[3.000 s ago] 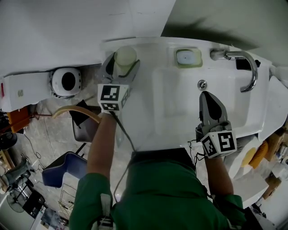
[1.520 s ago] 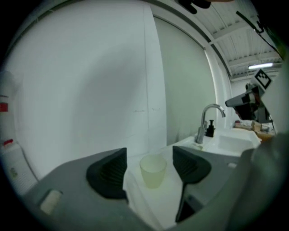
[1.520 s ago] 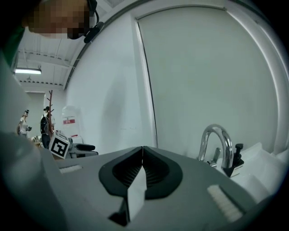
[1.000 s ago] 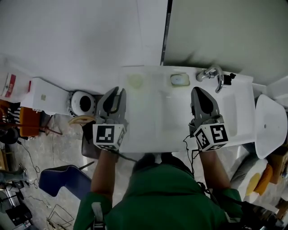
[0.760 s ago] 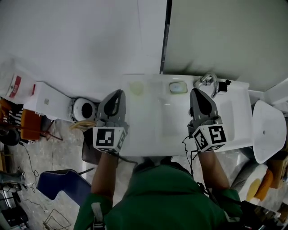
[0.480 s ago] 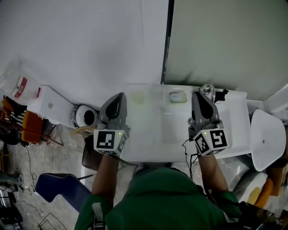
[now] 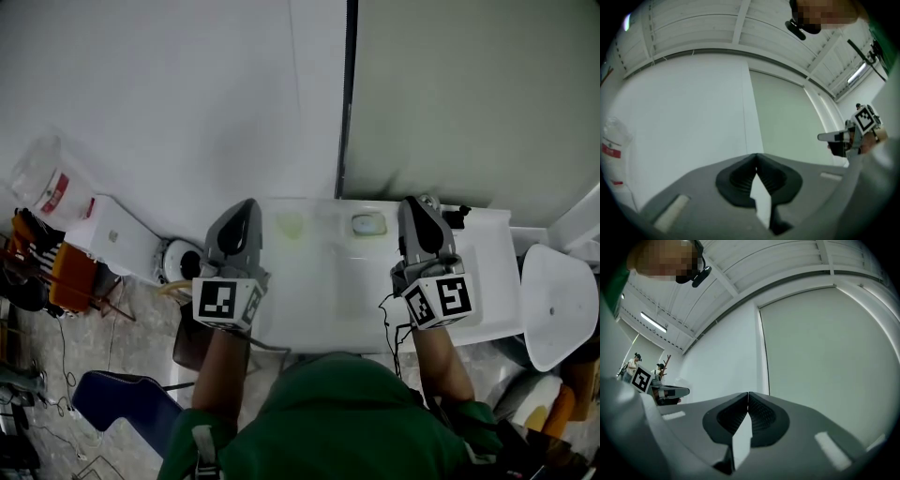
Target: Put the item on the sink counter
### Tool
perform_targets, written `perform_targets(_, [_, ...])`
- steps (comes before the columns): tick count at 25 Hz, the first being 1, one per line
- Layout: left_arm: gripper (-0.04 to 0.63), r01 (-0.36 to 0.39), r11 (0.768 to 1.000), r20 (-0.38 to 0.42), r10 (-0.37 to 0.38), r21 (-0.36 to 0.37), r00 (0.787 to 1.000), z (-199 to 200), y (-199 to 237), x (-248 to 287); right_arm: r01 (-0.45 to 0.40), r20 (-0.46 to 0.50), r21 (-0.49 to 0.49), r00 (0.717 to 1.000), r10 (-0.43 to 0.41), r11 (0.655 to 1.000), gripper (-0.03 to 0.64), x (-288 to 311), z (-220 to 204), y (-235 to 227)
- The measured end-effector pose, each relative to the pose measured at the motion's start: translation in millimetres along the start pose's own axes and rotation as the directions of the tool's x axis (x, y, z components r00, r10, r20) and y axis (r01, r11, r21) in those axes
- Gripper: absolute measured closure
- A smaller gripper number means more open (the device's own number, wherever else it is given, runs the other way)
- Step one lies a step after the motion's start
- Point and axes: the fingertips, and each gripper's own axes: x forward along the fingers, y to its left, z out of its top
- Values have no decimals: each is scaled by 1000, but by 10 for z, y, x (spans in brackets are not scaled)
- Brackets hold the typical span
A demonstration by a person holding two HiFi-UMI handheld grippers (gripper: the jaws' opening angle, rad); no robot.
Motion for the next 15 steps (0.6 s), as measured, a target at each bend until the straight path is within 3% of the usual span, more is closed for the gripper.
perform_targets(15, [597,-26,999,-20,26,-29,999,-113,43,40,7,-32,-15,999,-7,1000,615,46,-98,-78])
